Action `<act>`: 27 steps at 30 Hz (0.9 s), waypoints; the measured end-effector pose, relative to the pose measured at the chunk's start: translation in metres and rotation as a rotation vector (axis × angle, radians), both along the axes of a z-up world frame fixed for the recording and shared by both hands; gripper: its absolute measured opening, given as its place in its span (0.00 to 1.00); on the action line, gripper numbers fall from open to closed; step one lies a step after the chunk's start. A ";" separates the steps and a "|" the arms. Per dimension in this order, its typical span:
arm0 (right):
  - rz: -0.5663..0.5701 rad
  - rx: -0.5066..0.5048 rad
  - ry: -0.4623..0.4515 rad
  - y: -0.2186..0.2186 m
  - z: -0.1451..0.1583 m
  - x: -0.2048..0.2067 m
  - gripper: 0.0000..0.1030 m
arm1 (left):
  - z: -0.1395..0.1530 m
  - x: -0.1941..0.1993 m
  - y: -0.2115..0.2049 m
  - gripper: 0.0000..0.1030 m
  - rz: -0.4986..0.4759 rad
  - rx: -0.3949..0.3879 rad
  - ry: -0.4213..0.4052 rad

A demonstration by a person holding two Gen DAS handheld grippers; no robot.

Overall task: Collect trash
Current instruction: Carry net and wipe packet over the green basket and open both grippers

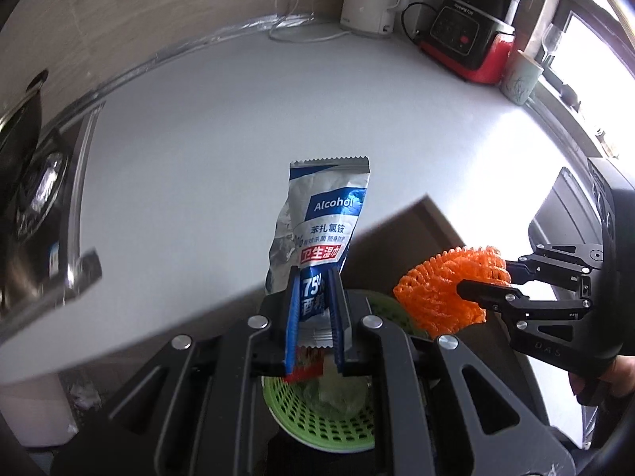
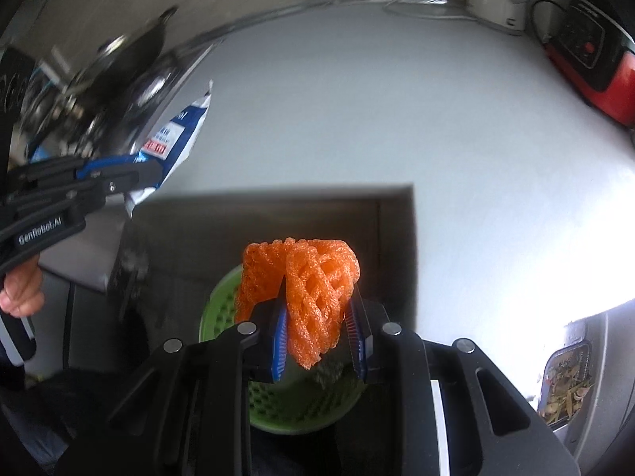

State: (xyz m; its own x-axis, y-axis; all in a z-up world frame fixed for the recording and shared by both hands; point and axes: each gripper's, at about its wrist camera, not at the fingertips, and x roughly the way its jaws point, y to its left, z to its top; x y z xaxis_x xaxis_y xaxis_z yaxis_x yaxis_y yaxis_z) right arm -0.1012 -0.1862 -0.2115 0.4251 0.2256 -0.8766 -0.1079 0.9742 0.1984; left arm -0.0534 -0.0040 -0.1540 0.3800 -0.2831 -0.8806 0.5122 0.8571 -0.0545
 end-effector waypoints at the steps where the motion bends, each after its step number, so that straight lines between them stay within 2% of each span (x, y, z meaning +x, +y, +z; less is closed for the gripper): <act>1: 0.021 -0.002 0.006 0.004 -0.001 -0.005 0.26 | -0.002 -0.005 0.001 0.13 0.001 0.000 0.007; 7: 0.105 0.012 0.039 0.022 -0.013 -0.021 0.26 | -0.015 -0.033 0.010 0.13 0.029 0.001 0.044; 12: 0.168 0.003 0.088 0.038 -0.035 -0.022 0.33 | -0.024 -0.045 0.014 0.14 0.054 -0.003 0.071; 14: 0.196 -0.008 0.112 0.047 -0.047 -0.020 0.47 | -0.028 -0.048 0.015 0.14 0.060 0.002 0.079; 19: 0.208 -0.016 0.133 0.053 -0.056 -0.020 0.62 | -0.039 -0.055 0.019 0.14 0.073 -0.017 0.117; 27: 0.153 -0.038 0.062 0.034 -0.026 -0.026 0.75 | -0.055 -0.061 0.019 0.16 0.052 -0.007 0.164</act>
State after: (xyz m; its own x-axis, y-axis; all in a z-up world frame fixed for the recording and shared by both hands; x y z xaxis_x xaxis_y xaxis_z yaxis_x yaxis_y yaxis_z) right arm -0.1272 -0.1523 -0.2380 0.3334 0.2493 -0.9092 -0.2440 0.9544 0.1722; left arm -0.1144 0.0154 -0.2092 0.2459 -0.2728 -0.9301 0.4506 0.8818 -0.1394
